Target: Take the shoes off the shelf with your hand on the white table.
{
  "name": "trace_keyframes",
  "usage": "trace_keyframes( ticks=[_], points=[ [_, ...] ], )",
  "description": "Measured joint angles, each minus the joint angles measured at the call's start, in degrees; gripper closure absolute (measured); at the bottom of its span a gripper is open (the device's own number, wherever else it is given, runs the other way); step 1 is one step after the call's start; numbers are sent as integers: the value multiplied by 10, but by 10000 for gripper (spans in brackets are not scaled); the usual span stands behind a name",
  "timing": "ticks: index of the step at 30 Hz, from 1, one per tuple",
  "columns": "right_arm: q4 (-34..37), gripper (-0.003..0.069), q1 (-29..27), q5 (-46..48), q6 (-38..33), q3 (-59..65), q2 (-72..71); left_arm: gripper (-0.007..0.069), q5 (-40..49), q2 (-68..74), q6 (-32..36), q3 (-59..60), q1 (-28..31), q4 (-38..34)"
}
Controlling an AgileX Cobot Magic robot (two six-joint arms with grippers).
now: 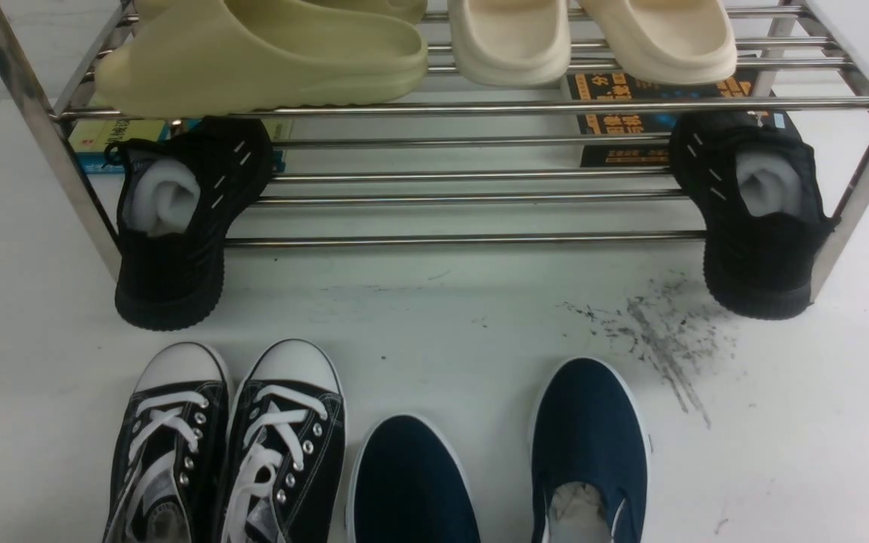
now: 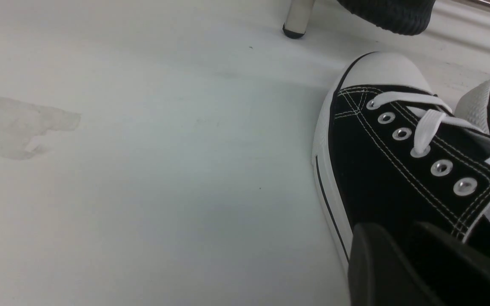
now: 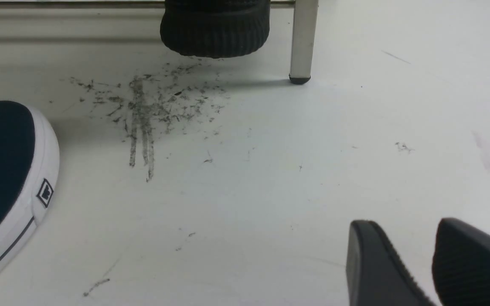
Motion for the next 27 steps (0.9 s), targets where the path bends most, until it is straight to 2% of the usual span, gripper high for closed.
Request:
trace_keyframes(
  ticks=[27],
  points=[
    [0, 422, 0, 0, 0, 0, 0, 462, 0, 0, 0, 0, 0, 0]
  ],
)
